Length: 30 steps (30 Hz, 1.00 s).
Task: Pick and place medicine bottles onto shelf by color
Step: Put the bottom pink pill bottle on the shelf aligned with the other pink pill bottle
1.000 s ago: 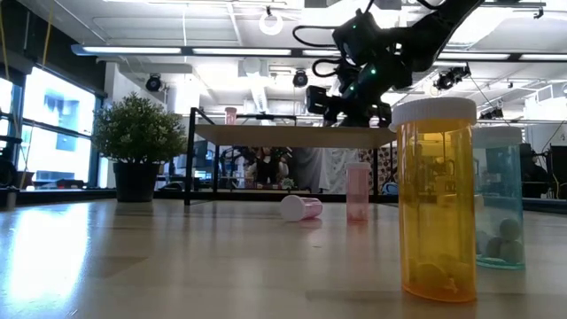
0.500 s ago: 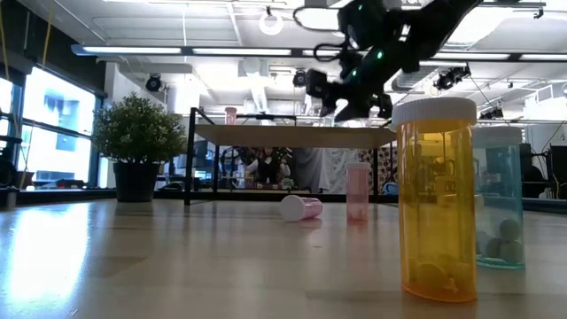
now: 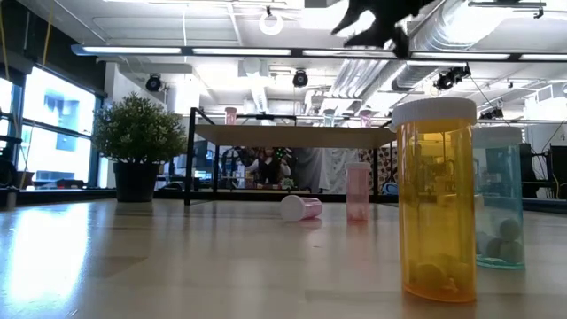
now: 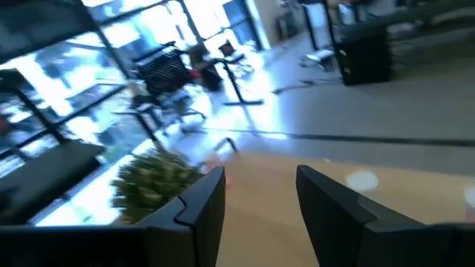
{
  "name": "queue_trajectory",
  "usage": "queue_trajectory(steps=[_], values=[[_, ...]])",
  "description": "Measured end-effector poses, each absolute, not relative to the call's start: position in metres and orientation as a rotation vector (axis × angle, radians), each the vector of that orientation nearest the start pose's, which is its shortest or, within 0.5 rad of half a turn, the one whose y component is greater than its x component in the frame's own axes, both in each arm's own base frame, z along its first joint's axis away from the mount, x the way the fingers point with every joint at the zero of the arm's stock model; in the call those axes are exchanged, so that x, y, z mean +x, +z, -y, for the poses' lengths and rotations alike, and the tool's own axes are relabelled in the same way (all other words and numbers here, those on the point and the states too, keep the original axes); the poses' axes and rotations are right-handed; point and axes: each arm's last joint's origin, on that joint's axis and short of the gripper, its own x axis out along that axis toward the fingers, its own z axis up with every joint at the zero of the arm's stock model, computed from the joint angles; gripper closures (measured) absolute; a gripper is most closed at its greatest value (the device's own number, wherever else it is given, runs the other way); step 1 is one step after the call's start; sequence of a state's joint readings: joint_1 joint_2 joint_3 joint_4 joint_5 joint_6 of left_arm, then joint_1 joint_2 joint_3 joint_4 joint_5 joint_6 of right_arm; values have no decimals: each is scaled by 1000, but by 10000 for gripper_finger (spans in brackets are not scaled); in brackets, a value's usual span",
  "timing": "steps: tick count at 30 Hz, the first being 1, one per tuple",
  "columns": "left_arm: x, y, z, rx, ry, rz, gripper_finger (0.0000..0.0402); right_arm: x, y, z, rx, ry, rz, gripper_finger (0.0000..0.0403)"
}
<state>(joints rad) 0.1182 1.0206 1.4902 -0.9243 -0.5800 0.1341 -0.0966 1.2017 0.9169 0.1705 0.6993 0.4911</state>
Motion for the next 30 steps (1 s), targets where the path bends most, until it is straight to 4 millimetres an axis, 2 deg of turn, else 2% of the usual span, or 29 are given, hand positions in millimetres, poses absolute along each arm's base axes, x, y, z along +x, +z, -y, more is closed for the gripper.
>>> queue_trajectory(steps=[3,7,13,17,22,26,30], values=[[154,452,-33,212,597,-492,170,254,345,35,400,-744,103,247],[152,449,-29,127,486,-472,170,249,378,25,308,-692,104,247],[150,429,-24,1,398,-473,170,233,425,17,252,-656,-36,247],[156,412,-17,-49,365,-444,170,219,444,14,303,-577,-139,247],[165,390,-5,-101,304,-449,170,206,441,11,356,-489,-332,247],[171,376,6,-142,264,-464,170,198,424,8,384,-427,-540,247],[177,367,16,-206,230,-438,170,195,406,7,414,-447,-682,247]])
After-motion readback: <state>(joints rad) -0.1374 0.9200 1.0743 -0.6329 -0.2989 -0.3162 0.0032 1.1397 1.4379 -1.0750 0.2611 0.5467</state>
